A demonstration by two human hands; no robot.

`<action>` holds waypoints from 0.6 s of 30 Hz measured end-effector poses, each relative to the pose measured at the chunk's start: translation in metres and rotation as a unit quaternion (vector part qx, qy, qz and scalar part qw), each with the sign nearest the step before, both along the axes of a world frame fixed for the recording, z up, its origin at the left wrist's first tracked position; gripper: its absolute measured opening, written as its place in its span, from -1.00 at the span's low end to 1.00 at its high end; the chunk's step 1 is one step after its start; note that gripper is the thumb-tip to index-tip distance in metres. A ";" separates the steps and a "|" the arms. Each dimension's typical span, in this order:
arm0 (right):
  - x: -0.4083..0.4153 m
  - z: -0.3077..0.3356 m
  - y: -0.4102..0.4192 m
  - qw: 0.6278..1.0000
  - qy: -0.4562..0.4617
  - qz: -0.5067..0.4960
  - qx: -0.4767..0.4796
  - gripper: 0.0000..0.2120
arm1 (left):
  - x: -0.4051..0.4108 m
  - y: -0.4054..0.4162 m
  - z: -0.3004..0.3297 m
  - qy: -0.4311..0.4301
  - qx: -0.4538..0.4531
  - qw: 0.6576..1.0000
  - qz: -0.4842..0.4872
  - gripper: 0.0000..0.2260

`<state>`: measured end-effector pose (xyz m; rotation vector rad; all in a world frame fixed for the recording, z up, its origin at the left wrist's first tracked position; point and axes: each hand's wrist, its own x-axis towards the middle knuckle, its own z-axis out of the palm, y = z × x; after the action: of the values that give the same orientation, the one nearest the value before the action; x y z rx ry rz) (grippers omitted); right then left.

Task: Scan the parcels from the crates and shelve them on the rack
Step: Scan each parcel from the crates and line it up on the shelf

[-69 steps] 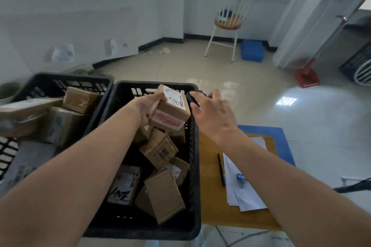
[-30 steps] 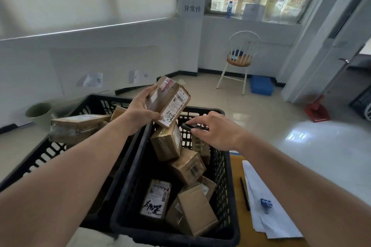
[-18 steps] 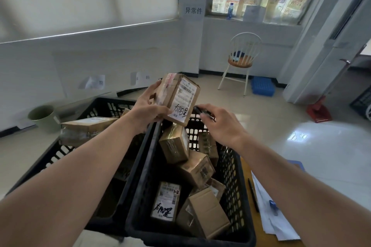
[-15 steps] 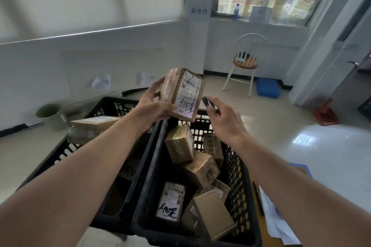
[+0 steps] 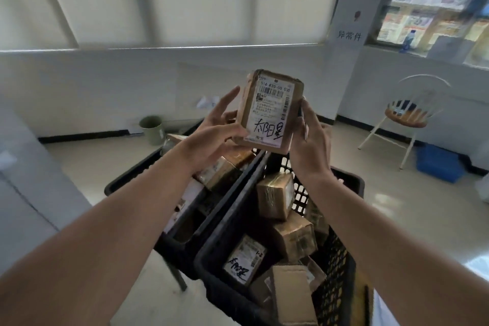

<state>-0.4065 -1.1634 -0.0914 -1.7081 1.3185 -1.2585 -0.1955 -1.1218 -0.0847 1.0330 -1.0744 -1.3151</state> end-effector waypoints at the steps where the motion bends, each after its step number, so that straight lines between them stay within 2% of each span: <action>1: 0.002 0.003 0.002 1.000 -0.009 0.017 -0.013 -0.58 | 0.000 0.010 0.003 -0.010 -0.005 1.000 0.014 -0.13; 5: 0.015 0.013 0.014 0.996 -0.023 0.076 -0.036 -0.56 | -0.004 0.053 0.020 -0.089 -0.028 0.992 0.089 -0.15; 10: 0.049 0.025 0.050 0.985 -0.046 0.150 -0.074 -0.56 | 0.003 0.114 0.040 -0.158 -0.040 0.962 0.220 -0.19; 14: 0.087 0.035 0.083 0.973 -0.050 0.195 -0.114 -0.55 | 0.019 0.166 0.057 -0.219 -0.041 0.917 0.332 -0.19; 18: 0.124 0.053 0.134 0.952 -0.080 0.275 -0.108 -0.57 | 0.040 0.233 0.073 -0.258 -0.036 0.879 0.400 -0.17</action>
<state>-0.2827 -1.0296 -0.0384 -1.8985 0.5586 -1.1978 -0.1550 -0.8883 -0.0112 1.5928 -0.8913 -0.3255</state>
